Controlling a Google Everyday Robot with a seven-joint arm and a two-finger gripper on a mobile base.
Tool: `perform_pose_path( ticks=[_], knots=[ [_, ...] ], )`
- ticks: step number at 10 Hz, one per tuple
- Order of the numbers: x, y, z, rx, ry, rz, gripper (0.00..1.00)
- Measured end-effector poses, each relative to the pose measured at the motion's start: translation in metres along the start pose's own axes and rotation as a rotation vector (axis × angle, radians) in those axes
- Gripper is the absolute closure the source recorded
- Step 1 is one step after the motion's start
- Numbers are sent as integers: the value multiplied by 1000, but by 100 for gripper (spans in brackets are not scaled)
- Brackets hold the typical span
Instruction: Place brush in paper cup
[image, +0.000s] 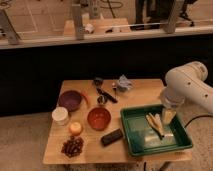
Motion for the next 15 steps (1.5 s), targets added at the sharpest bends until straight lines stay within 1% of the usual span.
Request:
perform_pose_path(
  ticks=[1,3,4,5,7,8,9,10,12,14,15],
  knots=[
    [0,0,0,0,0,0,20],
    [-11,-11,-6,26,-14,-26,20],
    [-27,-26,-10,43,-33,-52,20],
    [-52,-48,-15,61,-53,-84,20],
    [-107,-88,-20,83,-87,-135,20],
    [-127,-100,-21,87,-104,-146,20],
    [-143,-109,-22,86,-112,-155,20],
    [-147,-111,-22,83,-112,-158,20],
    [-144,-111,-22,84,-111,-154,20],
    [-146,-112,-22,85,-115,-155,20],
    [-151,-115,-22,87,-137,-167,20]
  ],
)
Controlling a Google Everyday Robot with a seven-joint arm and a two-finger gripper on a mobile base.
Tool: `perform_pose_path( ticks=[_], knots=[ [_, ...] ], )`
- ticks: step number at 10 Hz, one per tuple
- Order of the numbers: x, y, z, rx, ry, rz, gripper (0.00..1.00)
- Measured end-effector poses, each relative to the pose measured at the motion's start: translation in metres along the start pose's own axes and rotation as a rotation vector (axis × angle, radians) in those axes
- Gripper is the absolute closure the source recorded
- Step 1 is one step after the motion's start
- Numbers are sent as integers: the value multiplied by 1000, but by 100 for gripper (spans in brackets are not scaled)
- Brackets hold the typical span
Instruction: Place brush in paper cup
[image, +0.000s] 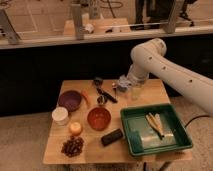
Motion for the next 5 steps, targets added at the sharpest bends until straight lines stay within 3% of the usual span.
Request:
perform_pose_path(
  ticks=[3,5],
  knots=[
    [-19,-38,14,1,-89,-34,20],
    [-35,-76,26,3,-143,-54,20]
  ],
)
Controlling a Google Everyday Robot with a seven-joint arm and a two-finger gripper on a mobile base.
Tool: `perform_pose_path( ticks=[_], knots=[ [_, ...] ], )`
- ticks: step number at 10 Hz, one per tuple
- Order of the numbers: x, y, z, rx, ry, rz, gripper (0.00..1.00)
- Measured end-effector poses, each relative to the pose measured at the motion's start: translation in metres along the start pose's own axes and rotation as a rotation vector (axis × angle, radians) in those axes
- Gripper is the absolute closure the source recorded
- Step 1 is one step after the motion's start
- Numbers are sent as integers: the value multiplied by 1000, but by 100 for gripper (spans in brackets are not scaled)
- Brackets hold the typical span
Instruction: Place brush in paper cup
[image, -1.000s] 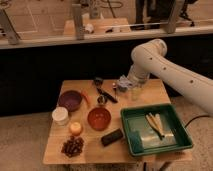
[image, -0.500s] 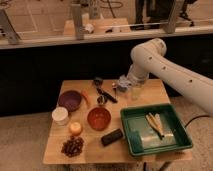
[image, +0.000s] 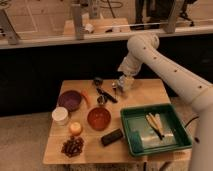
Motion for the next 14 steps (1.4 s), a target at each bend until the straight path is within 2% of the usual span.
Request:
perform_pose_path(
  ticks=[2,3,5,7,9,14],
  knots=[
    [-31,-34,20,-2,-72,4,20],
    [-43,-43,32,-3,-102,35,20],
    [-55,-52,57,6,-134,115,20],
    [-58,-45,85,9,-123,178,20],
    [-59,-40,104,20,-114,218,20],
    [-58,-38,106,22,-112,228,20]
  ],
)
